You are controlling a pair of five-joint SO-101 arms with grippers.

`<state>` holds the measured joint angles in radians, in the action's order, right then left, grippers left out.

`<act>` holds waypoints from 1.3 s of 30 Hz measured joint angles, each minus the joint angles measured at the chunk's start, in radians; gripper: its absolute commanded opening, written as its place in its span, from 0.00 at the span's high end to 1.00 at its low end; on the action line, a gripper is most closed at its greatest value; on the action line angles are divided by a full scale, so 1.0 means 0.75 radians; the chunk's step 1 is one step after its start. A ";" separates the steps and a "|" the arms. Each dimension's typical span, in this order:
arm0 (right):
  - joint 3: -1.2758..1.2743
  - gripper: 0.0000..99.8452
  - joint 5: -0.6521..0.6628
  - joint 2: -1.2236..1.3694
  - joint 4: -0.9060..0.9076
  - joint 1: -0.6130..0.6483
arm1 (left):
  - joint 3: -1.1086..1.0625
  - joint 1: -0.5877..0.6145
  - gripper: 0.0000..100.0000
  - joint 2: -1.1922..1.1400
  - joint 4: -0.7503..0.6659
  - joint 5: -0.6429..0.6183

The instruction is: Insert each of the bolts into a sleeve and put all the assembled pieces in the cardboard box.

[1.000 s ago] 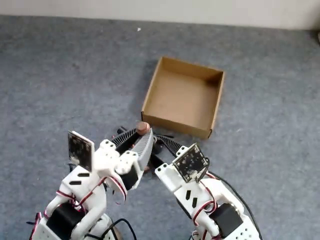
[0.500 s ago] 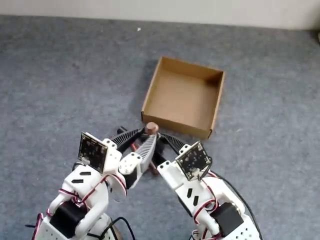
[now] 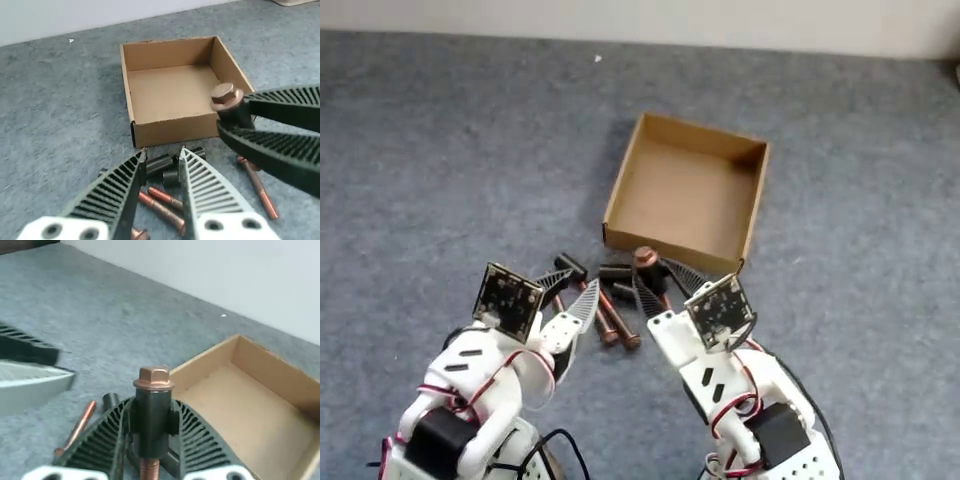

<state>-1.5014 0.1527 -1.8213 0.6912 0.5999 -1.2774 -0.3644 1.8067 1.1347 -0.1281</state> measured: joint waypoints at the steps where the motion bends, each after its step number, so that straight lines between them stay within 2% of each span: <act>1: 0.000 1.00 0.000 0.000 0.000 -0.012 | 0.018 0.006 0.87 0.002 0.029 0.000; 4: 0.000 1.00 0.000 0.000 0.000 -0.057 | 0.035 0.068 0.87 0.010 0.076 0.000; 8: 0.008 1.00 0.000 0.041 -0.055 -0.106 | 0.035 0.254 0.87 0.012 0.078 0.000; 15: 0.264 1.00 0.000 0.501 -0.166 -0.182 | -0.104 0.532 0.87 0.012 0.078 0.000; 24: 0.804 1.00 0.000 1.346 -0.225 -0.284 | -0.331 0.706 0.87 0.000 -0.065 0.004; 29: 1.088 1.00 0.000 1.780 -0.225 -0.336 | -0.397 0.777 0.87 0.000 -0.127 0.127; 33: 1.295 0.99 0.000 2.103 -0.227 -0.383 | -0.397 0.790 0.87 0.000 -0.133 0.149; 39: 1.512 0.87 0.000 2.469 -0.205 -0.442 | -0.397 0.790 0.87 0.000 -0.137 0.149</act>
<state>-0.3675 0.1527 0.0307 0.5378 0.2685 -1.5750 0.2279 1.8067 1.0319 -0.0161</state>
